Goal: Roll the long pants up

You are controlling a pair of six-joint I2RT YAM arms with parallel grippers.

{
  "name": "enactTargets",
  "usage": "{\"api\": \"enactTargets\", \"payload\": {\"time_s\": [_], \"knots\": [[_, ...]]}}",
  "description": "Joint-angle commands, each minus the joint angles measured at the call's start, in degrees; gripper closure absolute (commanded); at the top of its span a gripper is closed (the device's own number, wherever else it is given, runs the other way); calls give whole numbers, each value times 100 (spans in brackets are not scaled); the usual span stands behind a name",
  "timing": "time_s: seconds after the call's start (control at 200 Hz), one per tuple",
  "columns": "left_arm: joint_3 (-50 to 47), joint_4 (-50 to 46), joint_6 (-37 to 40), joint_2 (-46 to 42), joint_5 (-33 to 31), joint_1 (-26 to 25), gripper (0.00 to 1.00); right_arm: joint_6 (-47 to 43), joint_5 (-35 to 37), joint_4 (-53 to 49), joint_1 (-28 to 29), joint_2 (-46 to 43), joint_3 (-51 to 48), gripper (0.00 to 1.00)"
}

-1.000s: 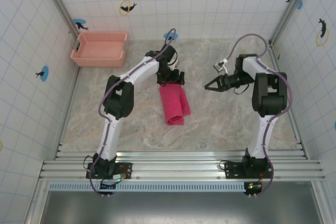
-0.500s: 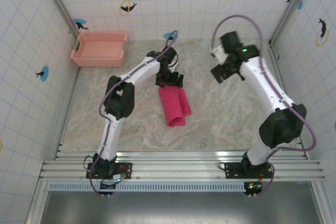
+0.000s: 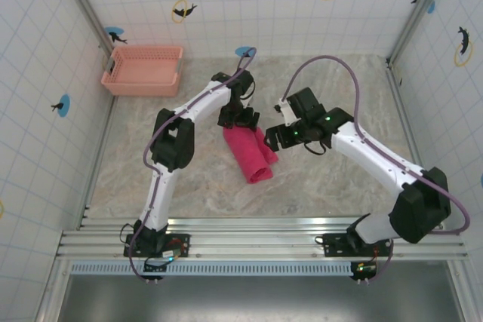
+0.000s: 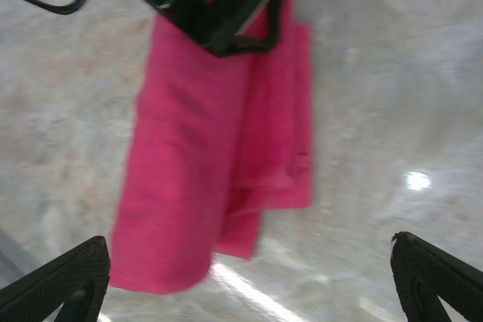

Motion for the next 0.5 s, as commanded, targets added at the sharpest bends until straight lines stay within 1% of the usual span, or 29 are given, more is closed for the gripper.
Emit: {"api": "enactTargets", "payload": {"time_s": [0.0, 0.07, 0.11, 0.175, 0.215, 0.24, 0.35, 0.395, 0.495], "knots": [[-122, -597, -94, 389, 9, -37, 2, 516, -783, 404, 324, 306, 119, 2], [-131, -590, -83, 379, 3, -27, 3, 298, -677, 259, 529, 492, 325, 2], [-139, -591, -74, 364, 1, -30, 2, 59, -720, 184, 608, 661, 418, 2], [-148, -581, -55, 357, 2, -24, 3, -306, -564, -17, 685, 941, 582, 2], [-157, -581, -48, 361, 5, -32, 3, -511, -565, -73, 687, 1102, 659, 2], [-157, -581, -38, 362, 12, -31, 2, -599, -319, -166, 687, 1207, 724, 2], [-157, -597, -19, 362, 18, -29, 2, -967, -211, -355, 614, 1651, 966, 2], [-157, -605, -4, 361, 13, -37, 2, -1038, -64, -386, 586, 1807, 1032, 2], [-153, -624, 12, 373, 19, -23, 2, -1248, -84, -408, 500, 2183, 1217, 2]]}}
